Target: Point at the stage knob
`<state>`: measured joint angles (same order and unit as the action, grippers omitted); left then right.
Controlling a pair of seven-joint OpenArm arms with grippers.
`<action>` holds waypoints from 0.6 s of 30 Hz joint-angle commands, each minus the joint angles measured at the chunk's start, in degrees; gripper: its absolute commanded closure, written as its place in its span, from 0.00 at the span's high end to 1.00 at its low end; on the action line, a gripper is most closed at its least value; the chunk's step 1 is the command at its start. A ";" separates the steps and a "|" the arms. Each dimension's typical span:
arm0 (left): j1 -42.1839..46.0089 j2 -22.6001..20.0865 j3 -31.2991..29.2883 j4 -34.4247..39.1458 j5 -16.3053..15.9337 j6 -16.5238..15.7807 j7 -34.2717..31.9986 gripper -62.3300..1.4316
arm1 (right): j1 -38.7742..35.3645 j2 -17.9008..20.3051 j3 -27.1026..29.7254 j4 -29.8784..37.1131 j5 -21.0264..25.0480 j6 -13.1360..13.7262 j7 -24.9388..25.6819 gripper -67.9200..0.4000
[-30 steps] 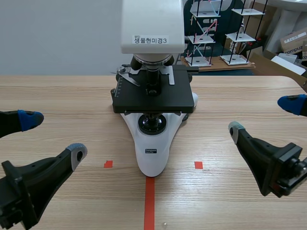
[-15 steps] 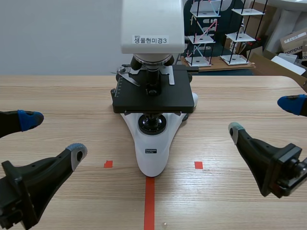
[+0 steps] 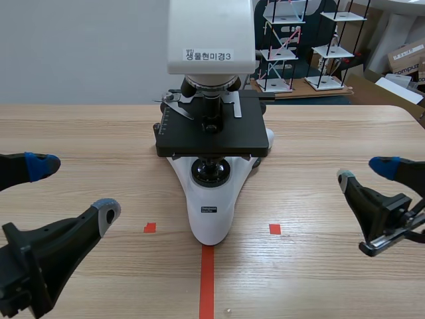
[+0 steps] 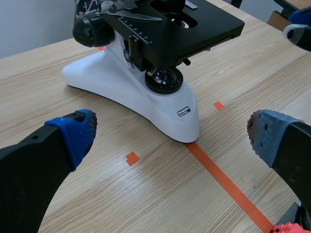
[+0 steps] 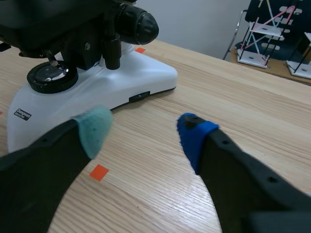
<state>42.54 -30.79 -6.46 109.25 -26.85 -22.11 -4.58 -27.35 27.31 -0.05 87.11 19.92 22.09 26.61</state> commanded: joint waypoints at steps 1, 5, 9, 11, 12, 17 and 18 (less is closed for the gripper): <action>0.13 0.28 -0.20 1.05 -0.37 -0.09 -0.79 1.00 | 3.19 0.61 -1.07 -1.25 0.81 0.07 1.66 0.32; 0.13 0.28 -0.20 1.05 -0.37 -0.09 -0.79 1.00 | 9.88 0.59 -5.62 -8.22 0.81 0.04 3.85 0.12; 0.13 0.28 -0.20 1.05 -0.37 -0.09 -0.79 1.00 | 15.13 0.42 -10.12 -12.92 0.83 0.02 6.38 0.02; 0.13 0.28 -0.20 1.05 -0.37 -0.09 -0.79 1.00 | 17.11 -0.24 -11.72 -14.60 0.83 -0.39 7.58 0.02; 0.13 0.28 -0.20 1.05 -0.37 -0.09 -0.79 1.00 | 18.05 -0.70 -12.39 -15.30 0.81 -1.09 7.72 0.02; 0.13 0.28 -0.20 1.05 -0.37 -0.09 -0.79 1.00 | 22.08 -3.58 -15.61 -17.86 -0.09 -5.84 7.69 0.02; 0.13 0.28 -0.20 1.05 -0.37 -0.09 -0.79 1.00 | 22.73 -4.04 -16.24 -18.21 -0.11 -6.12 7.67 0.02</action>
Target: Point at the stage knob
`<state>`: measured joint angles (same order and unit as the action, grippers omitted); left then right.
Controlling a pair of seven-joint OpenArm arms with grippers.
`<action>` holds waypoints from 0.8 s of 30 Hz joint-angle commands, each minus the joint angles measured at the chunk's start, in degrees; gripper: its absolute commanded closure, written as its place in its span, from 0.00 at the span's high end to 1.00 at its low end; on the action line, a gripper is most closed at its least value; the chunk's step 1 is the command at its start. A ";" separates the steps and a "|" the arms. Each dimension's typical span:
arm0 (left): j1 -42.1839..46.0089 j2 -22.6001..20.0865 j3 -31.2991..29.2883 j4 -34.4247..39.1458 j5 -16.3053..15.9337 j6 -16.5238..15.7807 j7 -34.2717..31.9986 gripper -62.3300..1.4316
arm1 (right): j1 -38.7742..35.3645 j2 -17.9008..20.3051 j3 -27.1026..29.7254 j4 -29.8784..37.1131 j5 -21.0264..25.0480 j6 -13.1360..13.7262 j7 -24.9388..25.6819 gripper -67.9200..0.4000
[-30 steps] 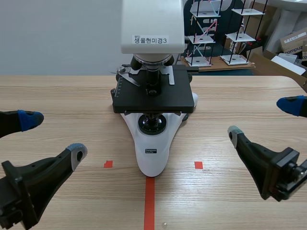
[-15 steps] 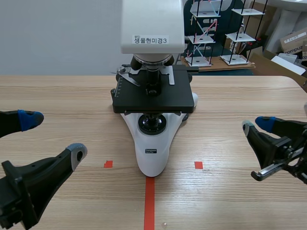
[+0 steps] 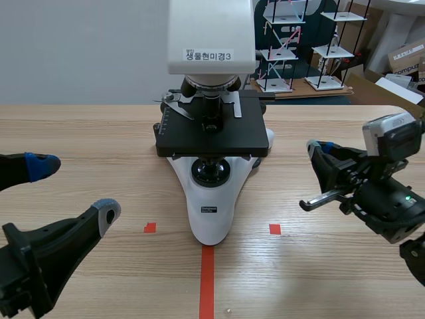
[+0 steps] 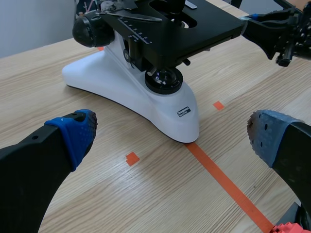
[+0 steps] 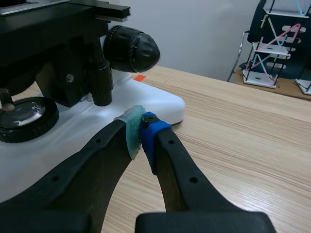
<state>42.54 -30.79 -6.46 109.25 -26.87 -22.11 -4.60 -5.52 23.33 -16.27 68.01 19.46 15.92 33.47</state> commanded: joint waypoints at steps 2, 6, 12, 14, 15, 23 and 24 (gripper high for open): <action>0.13 0.28 -0.20 1.05 -0.35 -0.09 -0.76 1.00 | 2.12 -0.70 -1.20 0.24 0.37 -0.11 0.83 0.02; 0.13 0.28 -0.20 1.05 -0.35 -0.09 -0.76 1.00 | 4.50 -1.95 -3.08 -1.84 0.68 -0.13 0.81 0.02; 0.13 0.28 -0.20 1.05 -0.35 -0.09 -0.76 1.00 | 5.86 -3.21 -4.57 -4.59 2.16 -0.28 1.46 0.02; 0.13 0.28 -0.20 1.05 -0.35 -0.09 -0.76 1.00 | 5.88 -3.21 -4.70 -4.87 3.37 -0.26 1.49 0.02; 0.13 0.28 -0.20 1.05 -0.35 -0.09 -0.76 1.00 | 5.88 -3.21 -4.70 -4.87 3.82 -0.26 1.46 0.02; 0.13 0.28 -0.20 1.05 -0.35 -0.09 -0.76 1.00 | 6.25 -3.23 -4.70 -4.87 5.92 -0.22 1.42 0.02; 0.13 0.28 -0.20 1.05 -0.35 -0.09 -0.76 1.00 | 6.32 -3.32 -4.70 -4.87 5.92 -0.02 1.40 0.02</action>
